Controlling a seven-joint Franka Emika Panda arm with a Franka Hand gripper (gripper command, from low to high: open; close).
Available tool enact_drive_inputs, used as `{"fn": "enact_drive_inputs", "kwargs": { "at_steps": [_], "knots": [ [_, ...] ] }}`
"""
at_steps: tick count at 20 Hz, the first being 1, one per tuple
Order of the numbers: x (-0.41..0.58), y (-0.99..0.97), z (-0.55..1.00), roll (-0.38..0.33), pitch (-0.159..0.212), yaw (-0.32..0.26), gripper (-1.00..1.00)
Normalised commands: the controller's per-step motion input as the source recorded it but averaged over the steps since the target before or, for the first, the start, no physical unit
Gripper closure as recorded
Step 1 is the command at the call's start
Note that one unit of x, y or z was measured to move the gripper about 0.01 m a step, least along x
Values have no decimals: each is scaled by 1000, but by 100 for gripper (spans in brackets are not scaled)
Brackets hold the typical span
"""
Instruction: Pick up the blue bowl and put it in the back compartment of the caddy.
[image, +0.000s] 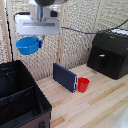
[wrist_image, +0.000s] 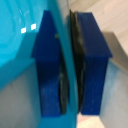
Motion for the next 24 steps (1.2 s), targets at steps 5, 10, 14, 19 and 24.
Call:
{"fn": "enact_drive_inputs", "kwargs": {
  "at_steps": [5, 10, 14, 19, 24],
  "knots": [
    [327, 918, -22, -37, 0, 0, 100],
    [178, 881, -5, -36, 38, 1, 100],
    [0, 517, -193, -66, 62, 27, 100],
    [144, -34, -139, -7, -9, 0, -100],
    [103, -488, 506, 0, -32, 135, -100]
  ]
}}
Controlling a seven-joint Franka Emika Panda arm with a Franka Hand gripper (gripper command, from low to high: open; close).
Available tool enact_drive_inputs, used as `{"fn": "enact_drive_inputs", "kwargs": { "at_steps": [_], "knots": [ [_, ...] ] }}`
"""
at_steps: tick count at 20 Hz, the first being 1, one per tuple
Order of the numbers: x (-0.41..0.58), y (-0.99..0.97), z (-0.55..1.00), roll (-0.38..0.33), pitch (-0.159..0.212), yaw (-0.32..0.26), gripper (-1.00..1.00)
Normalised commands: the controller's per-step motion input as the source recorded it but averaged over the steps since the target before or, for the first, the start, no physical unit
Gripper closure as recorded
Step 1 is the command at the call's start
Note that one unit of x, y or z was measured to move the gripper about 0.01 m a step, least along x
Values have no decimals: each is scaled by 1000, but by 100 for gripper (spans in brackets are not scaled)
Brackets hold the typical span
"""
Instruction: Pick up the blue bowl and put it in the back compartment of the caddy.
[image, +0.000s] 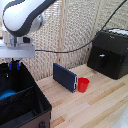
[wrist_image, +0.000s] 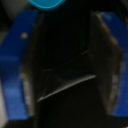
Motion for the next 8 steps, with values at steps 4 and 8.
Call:
{"fn": "enact_drive_inputs", "kwargs": {
  "at_steps": [4, 8],
  "knots": [
    [-139, -482, 561, -9, -151, 187, -100],
    [-167, -311, 494, -46, -226, 253, -100]
  ]
}}
